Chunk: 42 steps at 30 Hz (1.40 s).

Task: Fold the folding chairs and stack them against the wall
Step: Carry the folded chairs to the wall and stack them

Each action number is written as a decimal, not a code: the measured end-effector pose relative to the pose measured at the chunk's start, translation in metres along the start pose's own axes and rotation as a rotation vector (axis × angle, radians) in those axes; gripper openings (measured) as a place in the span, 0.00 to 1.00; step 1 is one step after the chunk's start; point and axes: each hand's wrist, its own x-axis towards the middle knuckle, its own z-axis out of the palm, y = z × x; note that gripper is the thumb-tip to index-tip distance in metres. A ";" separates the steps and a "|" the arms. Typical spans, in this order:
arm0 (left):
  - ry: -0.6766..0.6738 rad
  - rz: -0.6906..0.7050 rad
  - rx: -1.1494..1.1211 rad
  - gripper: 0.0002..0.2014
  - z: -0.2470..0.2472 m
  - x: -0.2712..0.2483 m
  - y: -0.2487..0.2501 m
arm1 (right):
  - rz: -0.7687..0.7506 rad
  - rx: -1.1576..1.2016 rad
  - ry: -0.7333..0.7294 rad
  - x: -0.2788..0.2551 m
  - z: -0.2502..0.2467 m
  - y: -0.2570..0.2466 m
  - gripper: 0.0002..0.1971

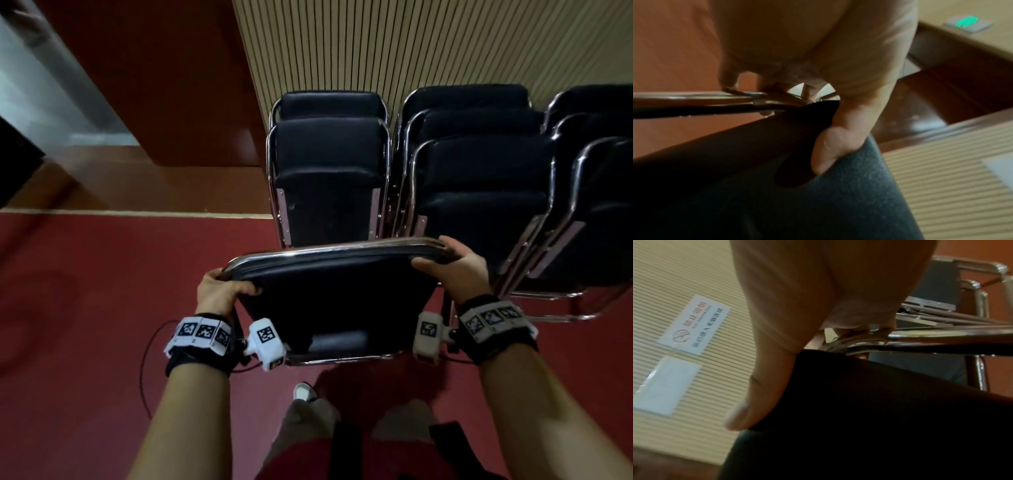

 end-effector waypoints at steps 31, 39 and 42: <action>-0.192 -0.122 0.341 0.40 0.167 0.284 0.128 | 0.249 -0.245 0.045 0.272 0.120 0.002 0.41; -0.224 -0.123 0.422 0.38 0.201 0.326 0.155 | 0.294 -0.174 0.079 0.314 0.136 -0.012 0.35; -0.256 -0.113 0.466 0.33 0.210 0.341 0.163 | 0.298 -0.164 0.070 0.330 0.144 -0.017 0.35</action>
